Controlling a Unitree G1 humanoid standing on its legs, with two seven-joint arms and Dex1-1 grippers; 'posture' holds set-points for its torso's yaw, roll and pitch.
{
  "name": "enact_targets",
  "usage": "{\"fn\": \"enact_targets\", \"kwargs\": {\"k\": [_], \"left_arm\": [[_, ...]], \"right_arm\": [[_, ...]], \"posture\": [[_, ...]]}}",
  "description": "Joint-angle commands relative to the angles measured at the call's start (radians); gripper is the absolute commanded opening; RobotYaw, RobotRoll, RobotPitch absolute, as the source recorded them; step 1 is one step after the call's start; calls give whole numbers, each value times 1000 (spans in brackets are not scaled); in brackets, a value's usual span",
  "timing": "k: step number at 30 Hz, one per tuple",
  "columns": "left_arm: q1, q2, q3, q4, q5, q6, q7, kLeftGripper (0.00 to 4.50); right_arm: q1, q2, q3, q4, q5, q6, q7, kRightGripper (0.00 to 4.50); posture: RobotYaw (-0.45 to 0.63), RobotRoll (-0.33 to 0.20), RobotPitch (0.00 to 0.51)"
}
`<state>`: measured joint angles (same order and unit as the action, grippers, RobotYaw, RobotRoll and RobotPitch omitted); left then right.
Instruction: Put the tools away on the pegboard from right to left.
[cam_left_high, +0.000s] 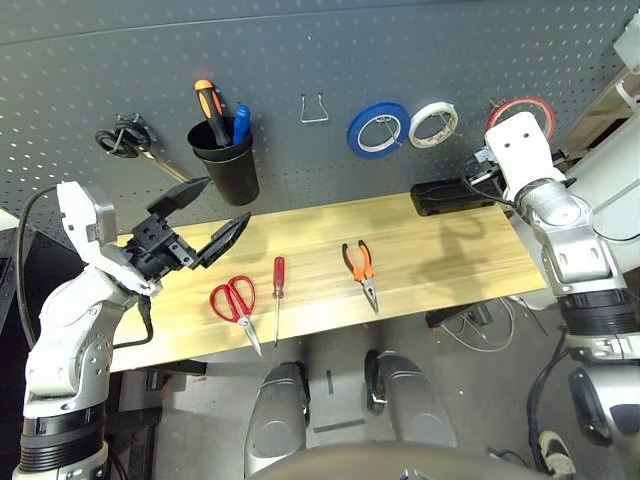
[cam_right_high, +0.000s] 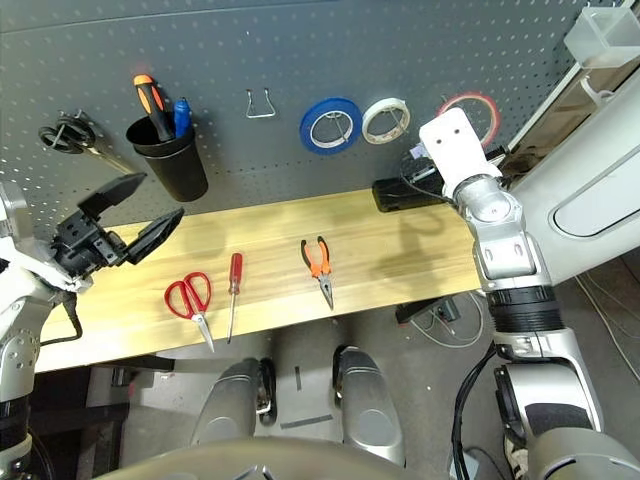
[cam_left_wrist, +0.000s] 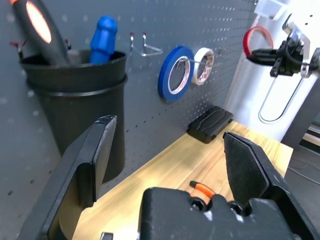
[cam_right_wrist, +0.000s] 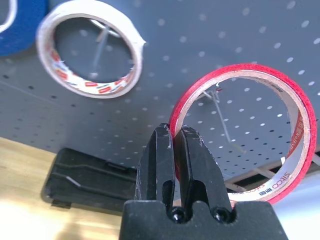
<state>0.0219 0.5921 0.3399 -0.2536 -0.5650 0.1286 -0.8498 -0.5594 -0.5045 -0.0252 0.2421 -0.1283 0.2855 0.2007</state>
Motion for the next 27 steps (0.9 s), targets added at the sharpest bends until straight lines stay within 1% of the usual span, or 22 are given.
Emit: {"fn": "enact_targets", "kwargs": {"k": [1,6,12,13,14,15,17,18,19,22,24,27], "left_arm": [[-8,-7,-27,20,21,-20,-6,4500],[-26,-18,-63,-1,37,-7,22,4500],[-34,-18,-84,-38,31,20,56,4500],[-34,-17,-85,-43,30,24,60,4500],[-34,-16,-86,-48,29,28,64,4500],[-34,-15,-87,-53,28,32,67,4500],[-35,-12,-86,-62,26,42,73,4500],[-34,-12,-86,-67,26,46,76,4500],[-34,-11,-86,-70,26,50,79,4500],[-28,-10,-86,-82,24,64,85,4500],[-25,-8,-88,-89,23,75,86,4500],[-24,3,-95,-91,28,84,76,4500]], "right_arm": [[-36,-15,-33,94,12,-25,2,47],[-135,-9,-16,303,19,-106,51,47],[-274,8,-2,624,5,-234,75,47],[-294,12,-6,669,7,-245,68,618],[-310,15,-6,706,6,-260,63,869],[-322,15,-5,732,5,-281,61,1210],[-335,17,-7,756,11,-300,68,2006],[-338,16,-8,761,13,-307,71,2299],[-333,14,-8,748,16,-310,78,2686],[-277,-2,-25,614,56,-281,143,3859],[-211,-25,-44,456,102,-183,210,4486],[-106,-109,-62,197,184,47,360,4486]], "posture": [[31,0,92],[35,0,95],[46,0,92],[46,0,92],[49,0,92],[52,0,92],[55,0,94],[55,0,94],[55,0,94],[50,0,96],[49,0,98],[39,0,100]]}}
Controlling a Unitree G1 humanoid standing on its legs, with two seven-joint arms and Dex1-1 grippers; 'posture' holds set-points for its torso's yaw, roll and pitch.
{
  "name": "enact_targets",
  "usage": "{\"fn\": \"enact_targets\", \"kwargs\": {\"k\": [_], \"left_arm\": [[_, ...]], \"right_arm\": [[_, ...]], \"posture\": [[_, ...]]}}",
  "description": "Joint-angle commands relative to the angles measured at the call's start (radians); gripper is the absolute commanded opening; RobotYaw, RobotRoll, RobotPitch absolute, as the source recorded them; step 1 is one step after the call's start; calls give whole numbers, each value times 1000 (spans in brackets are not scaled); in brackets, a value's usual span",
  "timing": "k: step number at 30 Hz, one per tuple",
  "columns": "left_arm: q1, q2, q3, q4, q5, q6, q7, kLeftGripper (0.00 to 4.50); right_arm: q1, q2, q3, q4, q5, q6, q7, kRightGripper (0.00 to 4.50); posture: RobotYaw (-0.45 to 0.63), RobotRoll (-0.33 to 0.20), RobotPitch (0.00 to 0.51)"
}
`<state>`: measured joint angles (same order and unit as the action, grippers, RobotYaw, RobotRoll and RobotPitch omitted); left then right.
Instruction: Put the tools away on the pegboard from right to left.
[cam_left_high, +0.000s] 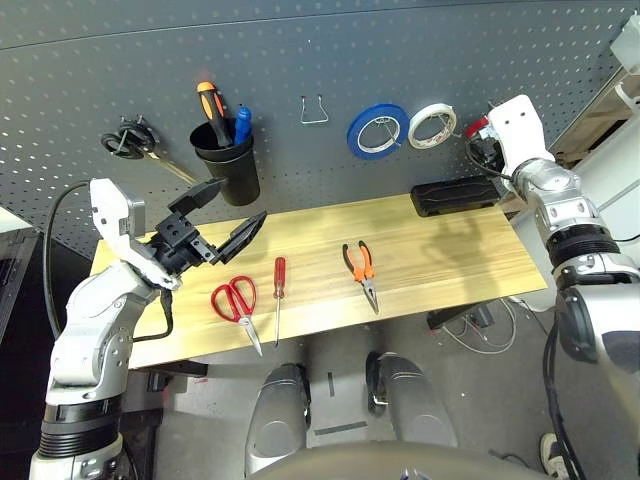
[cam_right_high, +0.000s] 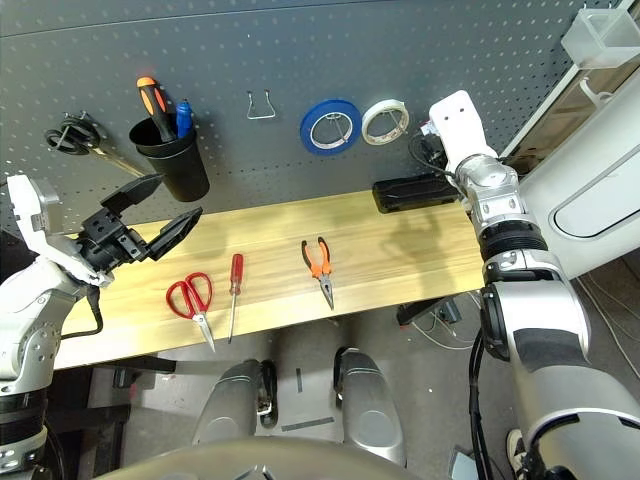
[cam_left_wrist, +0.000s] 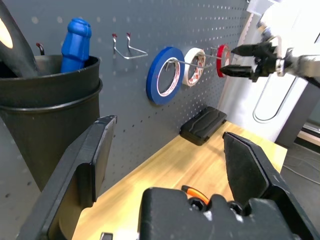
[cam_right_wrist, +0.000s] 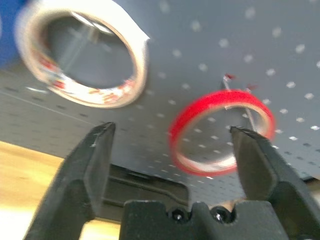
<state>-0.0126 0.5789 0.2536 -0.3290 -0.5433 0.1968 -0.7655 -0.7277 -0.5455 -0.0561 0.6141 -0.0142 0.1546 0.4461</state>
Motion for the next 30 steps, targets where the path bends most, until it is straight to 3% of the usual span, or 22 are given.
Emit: {"fn": "enact_targets", "kwargs": {"k": [1,6,10,17,22,25,30], "left_arm": [[9,17,-9,-15,4,19,-8,4500],[13,45,-37,15,16,22,-62,4500],[40,73,-85,27,44,18,-112,4500],[65,86,-145,37,71,26,-151,4500],[83,95,-173,41,100,27,-161,4500],[96,94,-178,38,97,31,-166,4500],[128,101,-193,12,97,50,-174,4500]], "right_arm": [[84,-96,-36,-233,92,236,151,4486],[149,-262,-41,-496,232,639,327,4486],[172,-240,-38,-641,298,885,288,4486],[195,21,53,-769,285,1189,67,4486],[169,263,90,-674,197,1333,-147,4486],[160,393,112,-590,149,1339,-249,4486],[142,532,109,-467,117,1303,-338,4486]], "posture": [[25,0,105],[-7,0,118],[-18,0,139],[-15,0,189],[-3,0,225],[-4,0,240],[-17,0,250]]}}
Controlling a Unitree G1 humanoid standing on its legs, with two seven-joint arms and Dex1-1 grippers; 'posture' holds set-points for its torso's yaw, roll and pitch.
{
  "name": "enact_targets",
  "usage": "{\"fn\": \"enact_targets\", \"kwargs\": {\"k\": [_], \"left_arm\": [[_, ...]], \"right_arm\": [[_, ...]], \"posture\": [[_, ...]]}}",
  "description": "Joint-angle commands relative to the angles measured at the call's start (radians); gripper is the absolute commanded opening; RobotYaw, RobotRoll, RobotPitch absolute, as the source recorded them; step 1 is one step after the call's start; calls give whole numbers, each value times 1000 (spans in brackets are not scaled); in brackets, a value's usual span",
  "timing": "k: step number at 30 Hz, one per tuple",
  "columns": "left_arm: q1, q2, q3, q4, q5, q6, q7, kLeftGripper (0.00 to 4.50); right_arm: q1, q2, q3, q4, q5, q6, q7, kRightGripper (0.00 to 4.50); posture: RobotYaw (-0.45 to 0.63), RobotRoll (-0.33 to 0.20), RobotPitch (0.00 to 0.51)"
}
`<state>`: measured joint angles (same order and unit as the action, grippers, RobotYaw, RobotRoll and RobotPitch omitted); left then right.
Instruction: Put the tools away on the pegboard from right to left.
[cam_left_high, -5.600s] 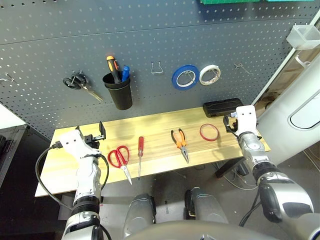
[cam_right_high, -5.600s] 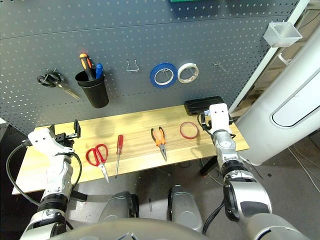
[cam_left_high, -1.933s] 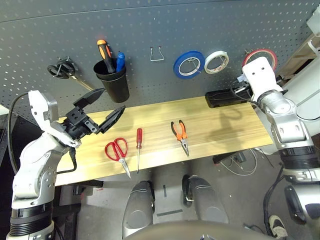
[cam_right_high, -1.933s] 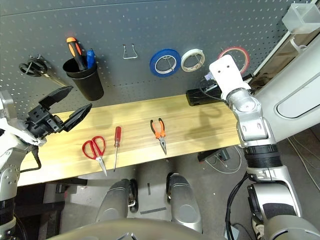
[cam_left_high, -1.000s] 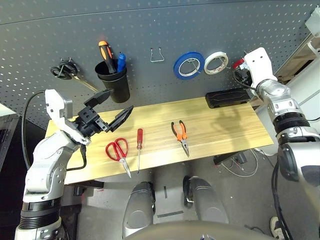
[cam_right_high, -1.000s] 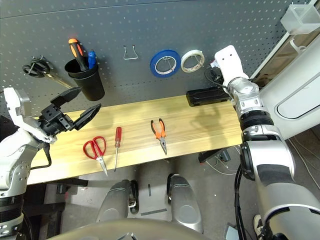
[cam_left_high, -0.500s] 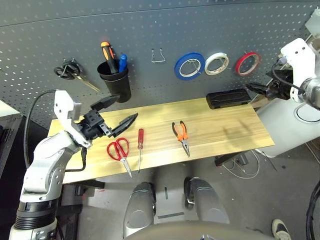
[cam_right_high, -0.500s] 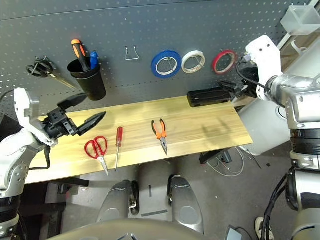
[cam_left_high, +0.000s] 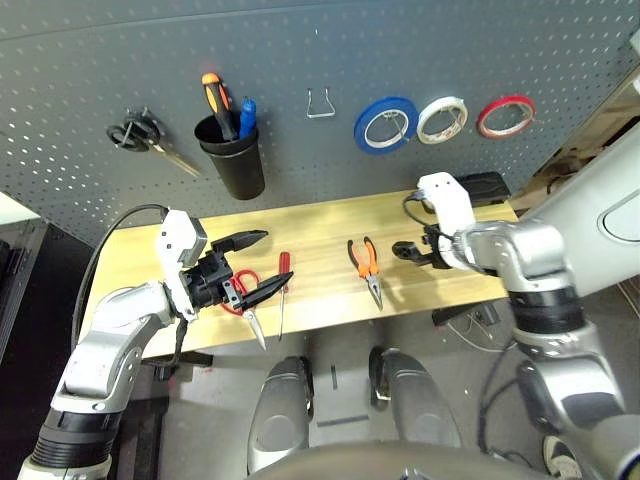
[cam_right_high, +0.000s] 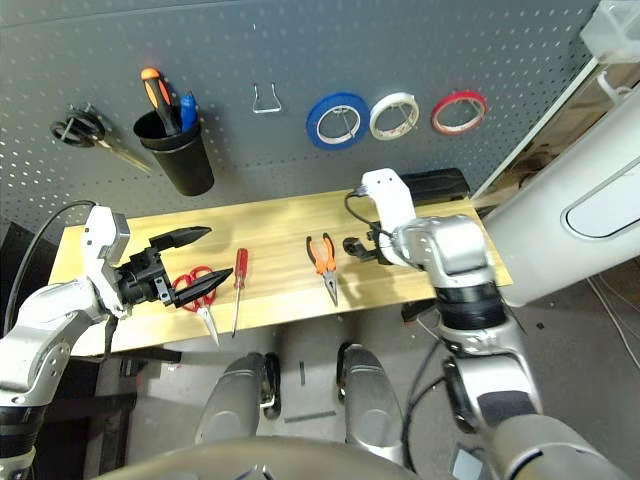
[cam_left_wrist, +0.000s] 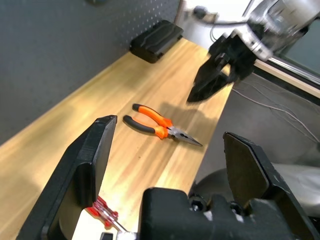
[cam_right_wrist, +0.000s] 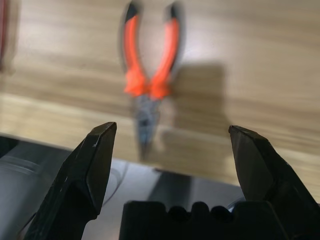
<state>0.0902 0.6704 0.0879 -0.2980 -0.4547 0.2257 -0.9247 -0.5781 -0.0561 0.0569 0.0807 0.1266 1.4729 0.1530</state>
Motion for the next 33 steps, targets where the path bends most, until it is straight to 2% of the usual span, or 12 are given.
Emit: {"fn": "enact_targets", "kwargs": {"k": [1,6,17,30,33], "left_arm": [[30,13,-36,-26,12,27,-16,4500],[40,27,-58,-56,10,58,-16,4500],[105,33,-20,-178,-26,141,22,4500],[212,28,37,-301,-47,192,84,4500],[212,25,33,-316,-48,203,97,4500]], "right_arm": [[-11,58,7,90,-27,-29,-52,4486],[-29,89,32,180,-51,-106,-83,4486],[-95,130,0,411,-67,-280,-116,4486],[-202,179,-36,757,-66,-521,-144,4486],[-211,186,-35,815,-70,-559,-143,3893]], "posture": [[-17,0,251],[-5,0,264],[70,0,298],[156,0,302],[165,0,298]]}}
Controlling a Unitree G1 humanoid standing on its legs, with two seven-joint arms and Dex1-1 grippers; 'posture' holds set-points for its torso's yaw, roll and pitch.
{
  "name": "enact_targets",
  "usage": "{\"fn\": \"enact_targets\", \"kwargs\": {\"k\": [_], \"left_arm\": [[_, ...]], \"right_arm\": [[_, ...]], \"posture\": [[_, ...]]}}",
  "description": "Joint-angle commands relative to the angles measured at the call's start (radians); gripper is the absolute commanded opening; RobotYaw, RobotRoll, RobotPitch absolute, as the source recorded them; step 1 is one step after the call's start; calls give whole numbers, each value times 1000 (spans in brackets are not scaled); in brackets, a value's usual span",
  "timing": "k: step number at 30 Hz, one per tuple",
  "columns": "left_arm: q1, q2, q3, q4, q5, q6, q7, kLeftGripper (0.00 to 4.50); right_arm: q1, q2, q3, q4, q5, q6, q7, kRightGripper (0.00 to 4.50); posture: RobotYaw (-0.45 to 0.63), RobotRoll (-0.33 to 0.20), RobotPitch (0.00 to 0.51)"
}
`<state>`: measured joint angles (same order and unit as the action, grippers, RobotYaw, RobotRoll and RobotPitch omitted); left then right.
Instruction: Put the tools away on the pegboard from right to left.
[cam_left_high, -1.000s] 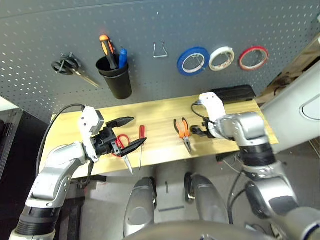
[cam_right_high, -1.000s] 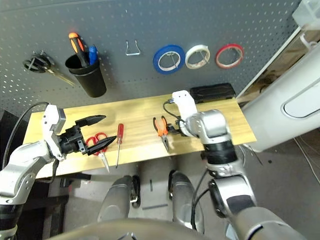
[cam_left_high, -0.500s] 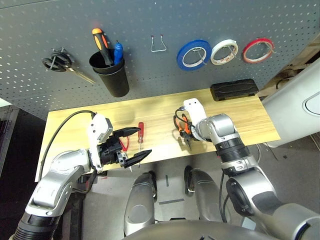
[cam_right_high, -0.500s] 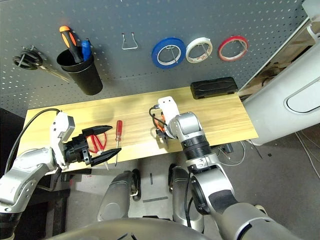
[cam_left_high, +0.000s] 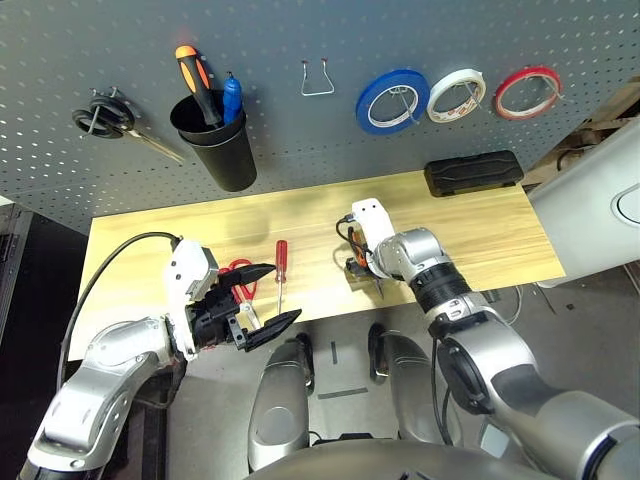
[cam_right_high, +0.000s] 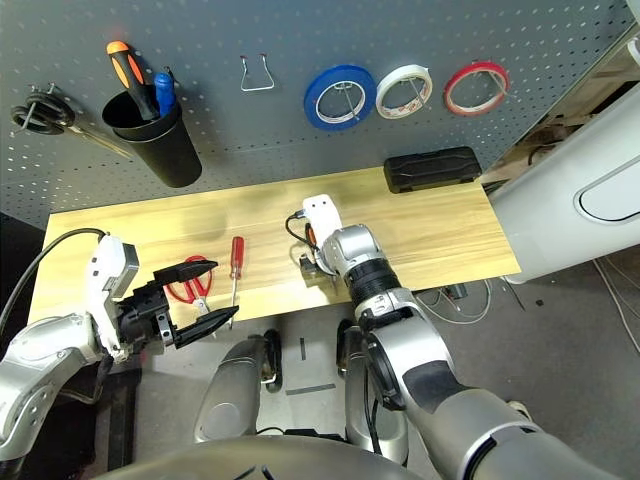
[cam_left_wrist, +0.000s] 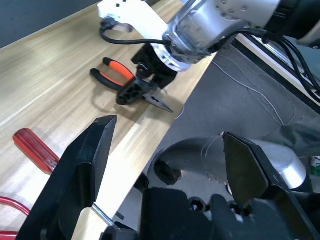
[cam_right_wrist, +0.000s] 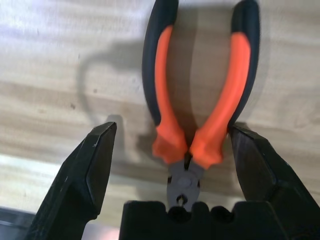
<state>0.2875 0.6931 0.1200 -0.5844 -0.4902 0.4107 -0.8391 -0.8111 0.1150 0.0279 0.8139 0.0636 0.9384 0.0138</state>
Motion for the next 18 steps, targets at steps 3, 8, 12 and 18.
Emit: {"fn": "enact_targets", "kwargs": {"k": [3,8,12,18], "left_arm": [[5,-4,-5,-30,-9,21,26,4500],[-11,-16,4,2,-1,-1,36,4500],[-49,-48,71,52,-37,-7,66,4500],[-81,-64,170,118,-76,-40,54,4500]], "right_arm": [[18,23,-3,103,-12,-45,3,2822],[1,-6,-8,11,-4,21,27,2308],[35,-68,55,-180,-13,99,111,2308],[199,-248,167,-667,66,78,382,2308]], "posture": [[166,0,288],[148,0,257],[142,0,228],[145,0,174]]}}
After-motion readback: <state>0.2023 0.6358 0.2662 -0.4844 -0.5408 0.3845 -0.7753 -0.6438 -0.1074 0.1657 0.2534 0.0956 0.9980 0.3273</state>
